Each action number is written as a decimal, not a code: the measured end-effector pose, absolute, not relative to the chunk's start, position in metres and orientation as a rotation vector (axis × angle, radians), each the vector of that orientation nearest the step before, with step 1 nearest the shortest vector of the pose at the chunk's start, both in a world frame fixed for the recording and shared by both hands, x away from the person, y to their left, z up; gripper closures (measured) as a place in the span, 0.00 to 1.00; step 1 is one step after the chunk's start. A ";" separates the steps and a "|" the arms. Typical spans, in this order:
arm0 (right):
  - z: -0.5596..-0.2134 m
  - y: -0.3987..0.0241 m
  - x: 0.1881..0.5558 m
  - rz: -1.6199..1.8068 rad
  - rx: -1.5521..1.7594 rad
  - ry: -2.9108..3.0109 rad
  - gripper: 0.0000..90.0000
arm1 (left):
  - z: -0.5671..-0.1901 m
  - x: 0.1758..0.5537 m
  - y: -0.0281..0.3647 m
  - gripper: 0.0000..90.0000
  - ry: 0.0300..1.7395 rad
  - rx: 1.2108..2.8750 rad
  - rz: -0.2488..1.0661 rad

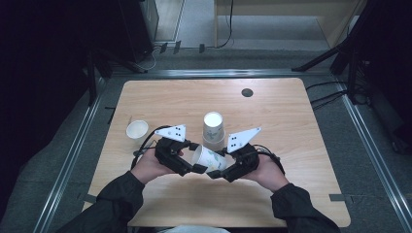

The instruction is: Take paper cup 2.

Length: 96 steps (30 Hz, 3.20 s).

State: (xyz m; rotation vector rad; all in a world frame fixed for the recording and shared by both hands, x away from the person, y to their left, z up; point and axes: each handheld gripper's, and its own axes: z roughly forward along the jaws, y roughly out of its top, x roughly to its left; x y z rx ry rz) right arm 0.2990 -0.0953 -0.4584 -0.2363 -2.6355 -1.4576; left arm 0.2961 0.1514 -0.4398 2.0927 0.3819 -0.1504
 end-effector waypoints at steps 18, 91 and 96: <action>-0.459 -0.091 0.298 -1.410 -0.239 -2.663 0.29 | -0.437 0.297 0.152 0.32 0.366 2.131 -0.153; -0.468 -0.082 0.295 -1.425 -0.237 -2.639 0.38 | -0.442 0.288 0.144 0.27 0.332 2.103 -0.077; -0.467 -0.083 0.295 -1.417 -0.244 -2.642 0.39 | -0.442 0.288 0.145 0.30 0.331 2.106 -0.075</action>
